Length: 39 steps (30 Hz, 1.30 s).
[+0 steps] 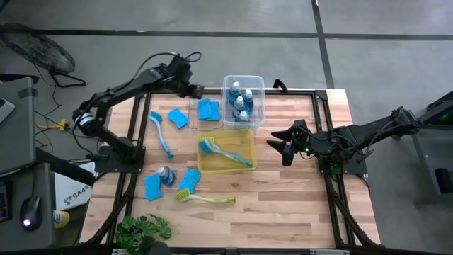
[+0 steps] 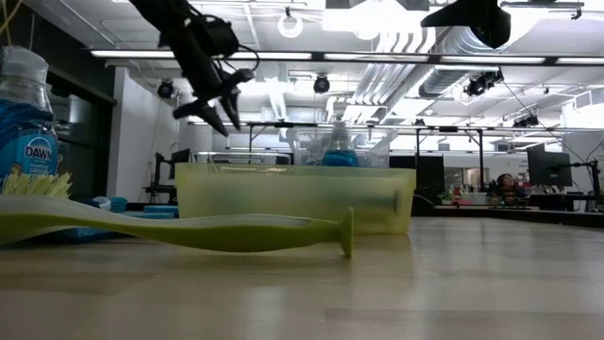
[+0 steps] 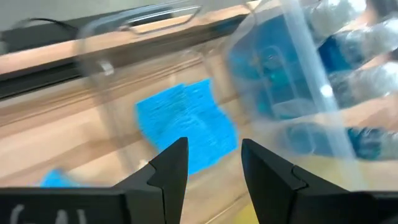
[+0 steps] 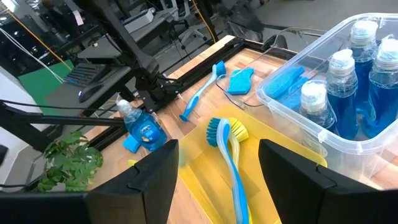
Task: Pick & Place Kitchen Sink Supplies
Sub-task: Put the blue toilet brush into the yellow bin
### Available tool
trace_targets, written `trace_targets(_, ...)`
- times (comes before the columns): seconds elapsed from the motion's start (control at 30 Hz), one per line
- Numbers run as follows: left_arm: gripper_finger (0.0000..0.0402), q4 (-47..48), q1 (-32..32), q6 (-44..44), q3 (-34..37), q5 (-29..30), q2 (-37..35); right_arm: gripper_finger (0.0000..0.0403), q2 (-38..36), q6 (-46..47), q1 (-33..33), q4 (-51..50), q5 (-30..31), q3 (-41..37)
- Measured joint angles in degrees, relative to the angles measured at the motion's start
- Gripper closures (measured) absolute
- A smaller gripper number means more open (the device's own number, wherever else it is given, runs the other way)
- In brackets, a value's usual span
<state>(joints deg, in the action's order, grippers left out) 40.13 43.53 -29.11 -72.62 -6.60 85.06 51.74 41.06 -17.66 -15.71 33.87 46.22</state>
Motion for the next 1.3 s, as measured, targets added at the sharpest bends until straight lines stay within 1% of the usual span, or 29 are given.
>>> trace_targets(0.13, 0.0254, 8.40, 0.00, 2.25, 0.00, 5.48, -2.96, 0.0187, -0.01, -0.09, 0.01, -0.02, 0.09, 0.00)
trace_targets(0.33, 0.0254, 20.10, 0.00, 4.97, 0.00, 10.97, -3.26, 0.0187, 0.00, -0.06, 0.00, -0.74, 0.11, 0.01)
trace_targets(0.4, 0.0254, 21.91, -0.02, 5.16, 0.00, 13.05, -3.22, 0.0187, 0.00, -0.01, -0.01, -1.01, 0.11, 0.00)
trace_targets(0.5, 0.0254, 23.66, -0.02, 6.12, 0.00, 14.20, -3.18, 0.0187, 0.01, 0.02, -0.01, -1.02, 0.11, 0.00)
trace_targets(0.67, 0.0254, 25.65, 0.02, 8.63, 0.04, 15.12, -3.18, 0.0187, 0.01, 0.51, -0.01, -1.01, 0.08, 0.00)
trace_targets(0.8, 0.0252, 25.85, 0.02, 7.45, 1.76, 14.87, -3.18, 0.0187, 0.01, 1.47, -0.01, -1.28, 0.04, 0.01)
trace_targets(0.9, 0.0236, 25.86, 0.02, 4.66, 5.50, 14.65, -3.18, 0.0187, 0.01, 1.69, 0.01, -1.26, 0.02, 0.02)
trace_targets(1.03, 0.0192, 24.02, 0.02, -1.21, 12.46, 11.38, -3.16, 0.0187, 0.01, 2.51, 0.00, -1.48, -0.02, 0.00)
trace_targets(1.17, 0.0147, 23.72, -0.02, -7.00, 17.81, 12.15, -3.13, 0.0187, 0.01, 2.60, 0.00, -1.48, -0.07, 0.00)
trace_targets(1.3, 0.0122, 23.48, -0.02, -12.32, 21.46, 12.52, -3.59, 0.0187, 0.01, 2.64, -0.01, -1.74, -0.04, 0.00)
